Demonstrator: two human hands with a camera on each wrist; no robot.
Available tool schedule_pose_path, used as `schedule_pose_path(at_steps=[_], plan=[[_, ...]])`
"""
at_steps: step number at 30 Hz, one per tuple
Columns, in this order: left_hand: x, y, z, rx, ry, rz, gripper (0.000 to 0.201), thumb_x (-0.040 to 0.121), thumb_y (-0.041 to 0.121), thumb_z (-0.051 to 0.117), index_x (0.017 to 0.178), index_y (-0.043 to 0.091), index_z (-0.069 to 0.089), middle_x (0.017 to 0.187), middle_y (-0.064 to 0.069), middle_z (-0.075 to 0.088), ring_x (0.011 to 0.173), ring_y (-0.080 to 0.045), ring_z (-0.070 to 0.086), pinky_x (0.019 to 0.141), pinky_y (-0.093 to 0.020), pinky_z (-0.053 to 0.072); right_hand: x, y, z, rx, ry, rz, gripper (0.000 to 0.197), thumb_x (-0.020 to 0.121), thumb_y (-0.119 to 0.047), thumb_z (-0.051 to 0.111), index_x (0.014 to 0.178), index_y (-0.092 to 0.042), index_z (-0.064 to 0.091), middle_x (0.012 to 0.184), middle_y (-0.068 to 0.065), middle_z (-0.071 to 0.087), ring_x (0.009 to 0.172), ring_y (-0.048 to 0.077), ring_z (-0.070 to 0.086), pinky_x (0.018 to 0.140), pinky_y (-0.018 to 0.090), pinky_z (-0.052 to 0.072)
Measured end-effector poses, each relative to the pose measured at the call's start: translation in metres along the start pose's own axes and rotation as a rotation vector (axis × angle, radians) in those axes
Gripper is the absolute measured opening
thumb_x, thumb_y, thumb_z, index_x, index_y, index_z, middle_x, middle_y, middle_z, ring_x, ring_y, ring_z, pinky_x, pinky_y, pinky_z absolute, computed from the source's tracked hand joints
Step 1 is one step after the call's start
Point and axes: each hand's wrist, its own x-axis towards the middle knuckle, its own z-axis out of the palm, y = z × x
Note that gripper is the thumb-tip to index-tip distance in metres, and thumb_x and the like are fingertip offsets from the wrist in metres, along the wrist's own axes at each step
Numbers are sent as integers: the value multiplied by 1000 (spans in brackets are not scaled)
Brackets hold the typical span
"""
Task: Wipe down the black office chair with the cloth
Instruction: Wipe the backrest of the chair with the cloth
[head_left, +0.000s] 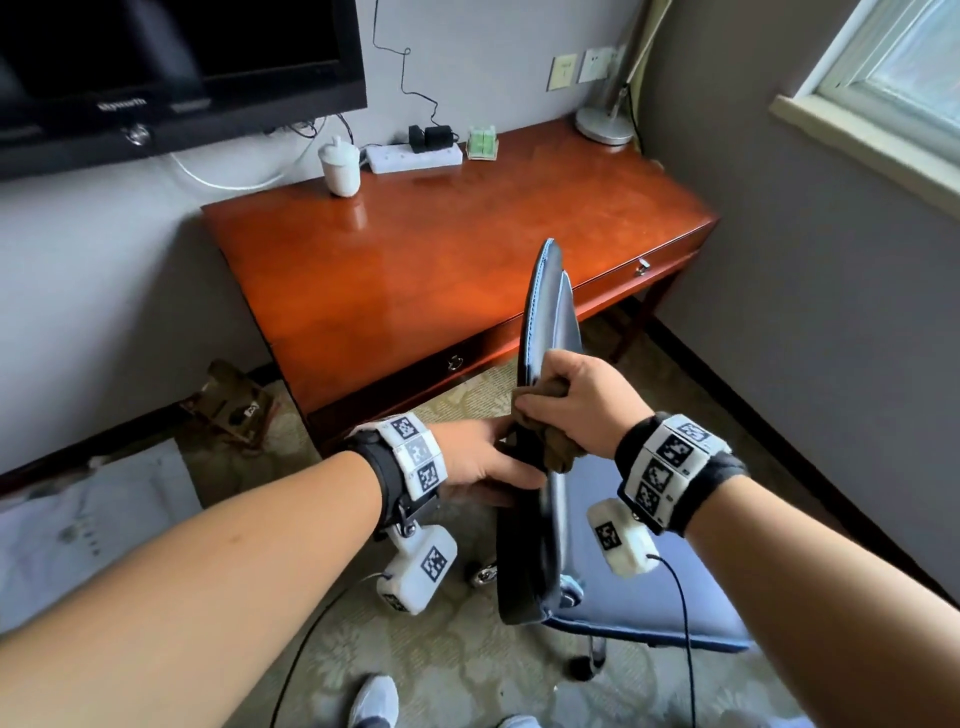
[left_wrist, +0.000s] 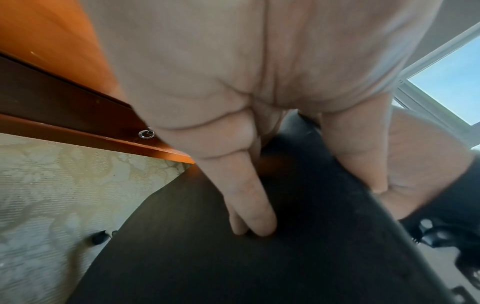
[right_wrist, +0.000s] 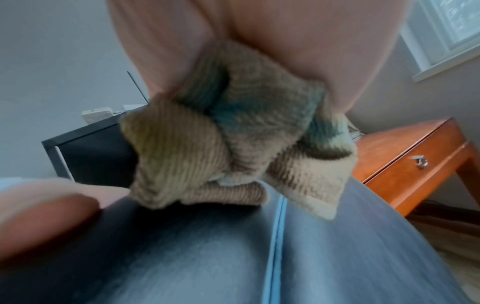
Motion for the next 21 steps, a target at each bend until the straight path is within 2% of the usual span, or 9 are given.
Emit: schedule_pose_path(at_steps=[2,4,6,8,10,14,17,19,21], plan=[[-4,1,5,46,35,1,52,81,10,88,123,30,66,123,-9,75,122,-33,69,110,-56,51,2,2,0,25,-17,8,39,82,-29,83,69,-19,48,66,-5,59,51,3,50,45,22,46],[-9,5,9,153,100,7,48,87,11,83,124,34,62,125,-1,71,128,-29,65,113,-51,50,14,1,-1,116,-6,48,37,83,-32,82,73,-15,50,68,1,68,50,16,58,42,31,48],[-13,10,17,214,126,4,59,90,16,81,140,32,55,136,-5,66,134,-28,62,115,-48,48,26,0,-5,243,56,122,39,81,-35,81,80,-11,51,74,13,73,52,30,65,42,35,49],[-16,13,23,216,132,-12,67,91,17,81,149,26,49,143,-10,64,133,-29,62,114,-47,50,28,3,-15,419,146,198,36,81,-33,80,84,-11,51,76,21,73,51,34,66,42,37,48],[-18,12,27,206,142,-19,75,86,22,86,151,22,48,145,-13,62,132,-31,63,112,-45,52,19,8,-30,582,195,275,34,85,-34,79,89,-12,53,76,27,71,52,38,68,44,37,48],[-19,1,31,150,154,11,92,57,37,91,141,26,54,141,-13,65,129,-30,65,111,-47,53,-7,27,-52,690,172,320,35,89,-37,78,93,-12,54,78,33,70,52,34,63,49,40,48],[-16,2,31,119,151,11,81,62,27,93,134,23,56,133,-10,67,121,-26,69,110,-48,53,-14,36,-65,656,155,308,41,85,-41,80,99,-9,58,82,32,71,57,39,65,52,46,50],[-12,8,28,83,118,43,82,67,20,97,138,17,56,134,-10,70,124,-29,67,113,-55,49,-14,38,-70,619,138,288,37,84,-41,80,97,-12,61,80,29,72,59,45,67,51,50,52],[-6,18,22,-69,111,83,76,77,3,90,143,18,54,134,-12,71,125,-33,68,110,-55,51,-13,39,-71,535,142,258,28,84,-38,80,93,-18,63,76,21,74,58,43,69,48,51,54]])
